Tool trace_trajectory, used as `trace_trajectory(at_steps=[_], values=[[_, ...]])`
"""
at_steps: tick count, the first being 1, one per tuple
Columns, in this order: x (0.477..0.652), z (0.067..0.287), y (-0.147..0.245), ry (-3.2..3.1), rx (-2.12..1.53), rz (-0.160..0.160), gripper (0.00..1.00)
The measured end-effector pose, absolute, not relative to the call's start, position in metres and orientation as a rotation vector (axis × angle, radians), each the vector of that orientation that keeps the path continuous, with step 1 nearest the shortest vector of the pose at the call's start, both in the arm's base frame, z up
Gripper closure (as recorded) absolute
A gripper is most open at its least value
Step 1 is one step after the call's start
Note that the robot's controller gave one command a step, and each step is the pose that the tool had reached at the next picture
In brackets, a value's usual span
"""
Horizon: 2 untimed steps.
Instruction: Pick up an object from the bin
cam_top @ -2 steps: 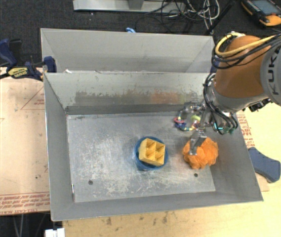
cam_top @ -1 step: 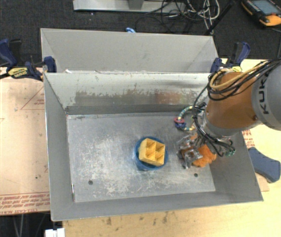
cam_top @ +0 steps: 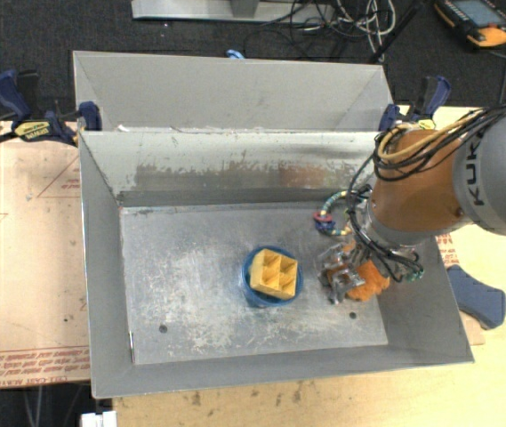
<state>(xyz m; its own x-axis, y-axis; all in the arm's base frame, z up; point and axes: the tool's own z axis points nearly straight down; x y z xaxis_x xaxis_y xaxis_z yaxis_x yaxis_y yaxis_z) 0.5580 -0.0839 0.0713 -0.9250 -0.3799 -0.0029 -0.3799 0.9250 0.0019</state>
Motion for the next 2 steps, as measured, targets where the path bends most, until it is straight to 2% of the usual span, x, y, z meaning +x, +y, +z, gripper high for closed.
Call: trace_trajectory(at_steps=[1, 2], values=[[0.564, 0.095, -0.1, 3.045, -0.794, 0.013, 1.0], [0.585, 0.158, -0.114, 2.921, -1.156, 0.003, 1.0]])
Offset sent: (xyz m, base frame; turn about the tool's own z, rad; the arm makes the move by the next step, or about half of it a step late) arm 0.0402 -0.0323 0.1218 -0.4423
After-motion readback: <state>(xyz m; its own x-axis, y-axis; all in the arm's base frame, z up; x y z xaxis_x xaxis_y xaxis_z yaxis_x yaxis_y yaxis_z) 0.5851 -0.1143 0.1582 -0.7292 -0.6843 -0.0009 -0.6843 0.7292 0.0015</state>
